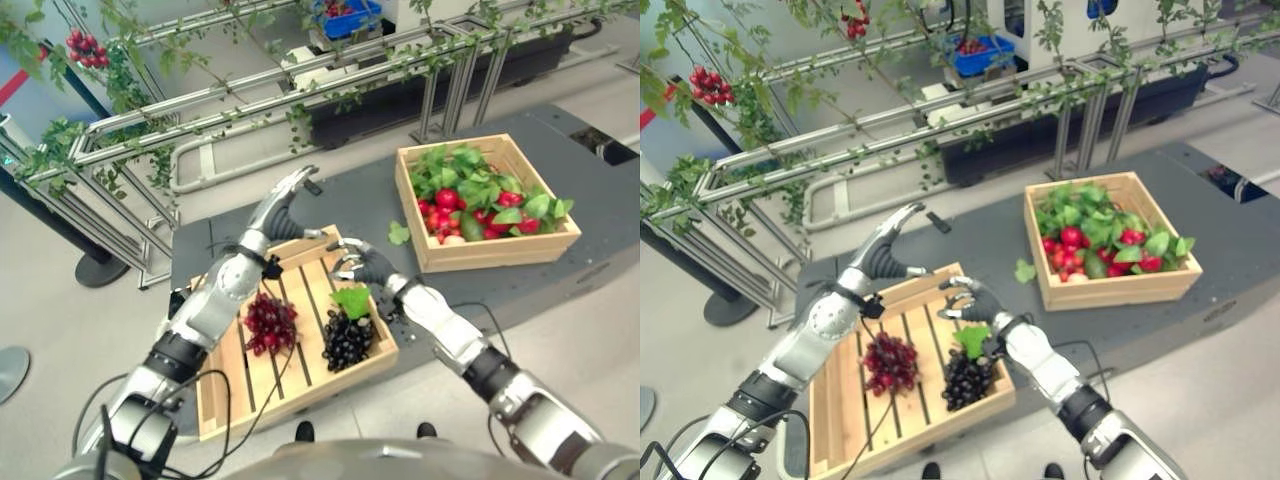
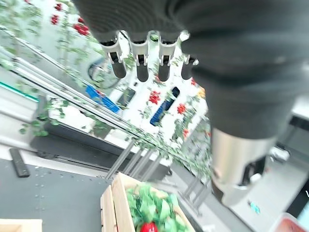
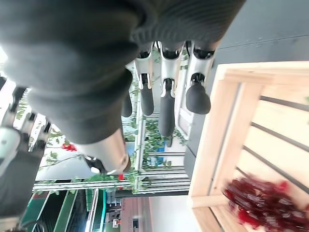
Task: Pick up the fruits from the basket on one side to the basket on the other side
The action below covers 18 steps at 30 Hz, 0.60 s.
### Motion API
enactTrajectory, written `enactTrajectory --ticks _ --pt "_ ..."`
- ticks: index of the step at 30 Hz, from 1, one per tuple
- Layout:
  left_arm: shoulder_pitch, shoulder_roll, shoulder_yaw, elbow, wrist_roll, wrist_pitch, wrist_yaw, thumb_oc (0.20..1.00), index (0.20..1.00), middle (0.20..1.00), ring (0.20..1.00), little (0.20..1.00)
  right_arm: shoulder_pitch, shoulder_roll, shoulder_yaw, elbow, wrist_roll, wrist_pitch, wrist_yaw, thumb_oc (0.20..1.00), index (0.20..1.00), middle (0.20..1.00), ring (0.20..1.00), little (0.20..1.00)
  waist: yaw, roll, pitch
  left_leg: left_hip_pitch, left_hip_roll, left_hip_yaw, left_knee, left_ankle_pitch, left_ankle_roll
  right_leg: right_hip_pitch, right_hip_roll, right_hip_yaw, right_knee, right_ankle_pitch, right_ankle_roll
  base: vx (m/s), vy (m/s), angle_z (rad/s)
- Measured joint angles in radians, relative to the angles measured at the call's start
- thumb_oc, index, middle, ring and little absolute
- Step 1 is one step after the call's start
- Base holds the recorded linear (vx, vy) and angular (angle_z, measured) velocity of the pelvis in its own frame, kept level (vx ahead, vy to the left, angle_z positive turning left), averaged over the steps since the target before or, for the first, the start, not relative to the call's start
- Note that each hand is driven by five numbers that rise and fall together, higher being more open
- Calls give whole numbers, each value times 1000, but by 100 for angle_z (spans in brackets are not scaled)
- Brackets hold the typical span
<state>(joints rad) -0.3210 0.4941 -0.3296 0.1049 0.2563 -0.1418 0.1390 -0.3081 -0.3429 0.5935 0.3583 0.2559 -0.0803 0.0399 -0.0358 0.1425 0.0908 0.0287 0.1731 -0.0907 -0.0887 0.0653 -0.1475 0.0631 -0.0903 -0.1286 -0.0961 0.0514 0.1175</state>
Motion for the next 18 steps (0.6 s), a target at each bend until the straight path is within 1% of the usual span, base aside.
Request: enactTrajectory --ticks 4,5,6,7,10,12,14,16,18 --pt "2 20 2 0 0 0 0 1000 1000 1000 1000 1000 14 -2 -8 5 0 -1 -3 200 200 200 200 200 -1 -6 4 0 0 0 0 0 0 0 0 0 0 0 0 0 0 0" --pt "3 20 3 0 0 0 0 1000 1000 1000 1000 1000 16 -2 -10 6 0 -1 -3 391 391 391 391 391 -1 -6 4 0 0 0 0 0 0 0 0 0 0 0 0 0 0 0" --pt "7 18 7 0 0 -1 1 1000 1000 1000 1000 1000 19 -4 -15 6 0 -2 -3 523 523 523 523 523 -2 -6 4 0 0 0 0 0 0 0 0 0 0 0 0 0 0 0" --pt "14 18 8 0 0 -1 8 1000 1000 1000 1000 1000 25 -3 -23 7 0 -2 -3 1000 1000 1000 1000 1000 -2 -7 5 0 0 0 0 0 0 0 0 0 0 0 0 0 0 0" --pt "32 17 13 0 -4 -1 15 1000 1000 1000 1000 1000 39 -6 -39 20 -5 -5 -6 1000 1000 1000 1000 1000 -2 -7 5 0 0 0 0 0 0 0 0 0 0 0 0 0 0 0" --pt "56 13 35 1 -10 -1 18 1000 1000 1000 1000 1000 48 -11 -47 23 -9 -6 -7 1000 1000 1000 1000 1000 -3 -7 5 0 0 0 0 0 0 0 0 0 0 0 0 0 0 0" --pt "77 10 53 2 -41 -2 21 1000 1000 1000 1000 1000 65 -14 -68 23 -10 -11 -13 1000 1000 1000 1000 1000 -2 -6 4 0 0 0 0 0 0 0 0 0 0 0 0 0 0 0" --pt "112 -10 84 22 -93 -5 22 1000 1000 1000 1000 1000 95 -24 -107 22 -17 -24 -26 1000 1000 1000 1000 1000 -1 -6 4 0 0 0 0 0 0 -1 -1 0 0 0 0 -16 3 0" --pt "134 -12 85 48 -127 -1 22 1000 1000 1000 1000 1000 109 -40 -119 22 -22 -25 -35 1000 1000 1000 1000 1000 -2 -7 5 -2 0 0 0 -1 1 -3 0 0 0 0 0 0 0 0"
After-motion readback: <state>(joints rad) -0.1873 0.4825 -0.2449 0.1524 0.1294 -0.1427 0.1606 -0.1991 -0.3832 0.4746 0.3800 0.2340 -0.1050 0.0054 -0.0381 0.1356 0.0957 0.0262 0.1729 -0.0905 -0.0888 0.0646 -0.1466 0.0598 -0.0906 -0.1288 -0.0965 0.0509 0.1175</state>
